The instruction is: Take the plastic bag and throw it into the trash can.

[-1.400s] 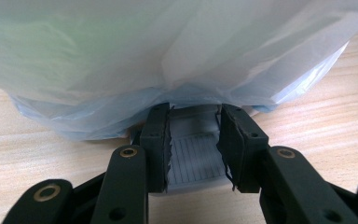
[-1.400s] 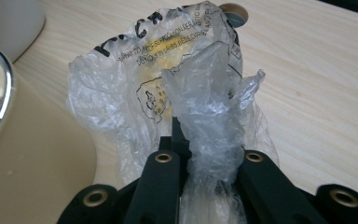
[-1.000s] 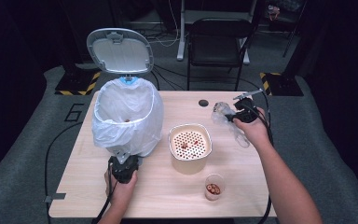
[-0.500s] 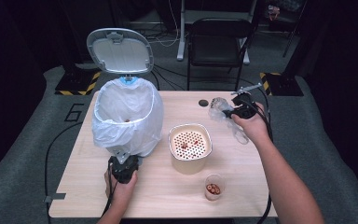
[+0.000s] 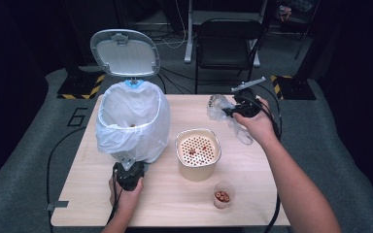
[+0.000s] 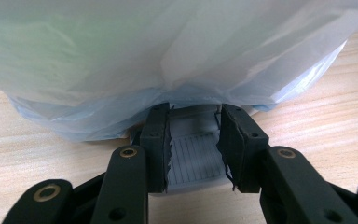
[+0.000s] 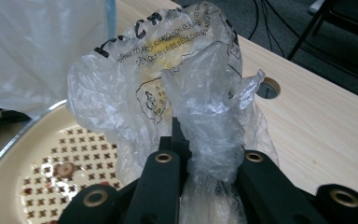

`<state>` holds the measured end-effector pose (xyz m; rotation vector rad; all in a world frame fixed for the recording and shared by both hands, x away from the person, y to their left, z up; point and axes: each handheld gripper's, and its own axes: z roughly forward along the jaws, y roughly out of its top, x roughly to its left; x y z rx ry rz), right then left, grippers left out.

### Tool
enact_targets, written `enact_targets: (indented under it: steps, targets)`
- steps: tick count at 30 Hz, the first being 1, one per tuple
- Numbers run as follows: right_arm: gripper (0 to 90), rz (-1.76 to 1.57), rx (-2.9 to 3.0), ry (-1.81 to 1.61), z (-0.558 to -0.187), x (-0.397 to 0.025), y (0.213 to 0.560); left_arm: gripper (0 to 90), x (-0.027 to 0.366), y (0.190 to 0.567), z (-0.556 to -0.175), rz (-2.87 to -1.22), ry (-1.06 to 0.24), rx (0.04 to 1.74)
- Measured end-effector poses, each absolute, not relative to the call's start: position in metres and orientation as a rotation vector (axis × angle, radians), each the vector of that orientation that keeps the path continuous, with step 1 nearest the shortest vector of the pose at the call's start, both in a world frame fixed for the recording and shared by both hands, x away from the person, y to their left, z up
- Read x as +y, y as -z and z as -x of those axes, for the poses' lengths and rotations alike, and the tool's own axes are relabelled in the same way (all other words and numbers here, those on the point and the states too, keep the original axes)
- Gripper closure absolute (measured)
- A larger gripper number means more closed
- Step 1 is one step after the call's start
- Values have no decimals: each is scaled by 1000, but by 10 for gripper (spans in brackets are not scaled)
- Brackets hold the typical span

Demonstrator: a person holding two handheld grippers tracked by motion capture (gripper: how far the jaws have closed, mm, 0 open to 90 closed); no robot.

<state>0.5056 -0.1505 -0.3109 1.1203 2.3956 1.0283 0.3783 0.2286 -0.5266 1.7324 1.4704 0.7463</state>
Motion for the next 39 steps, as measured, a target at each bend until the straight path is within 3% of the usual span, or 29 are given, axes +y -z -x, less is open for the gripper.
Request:
enact_targets:
  steps: [39]
  targets:
    - [832, -668, 2611, -1177, -478, 17, 232, 635, 229, 526, -378, -1729, -751, 1471]
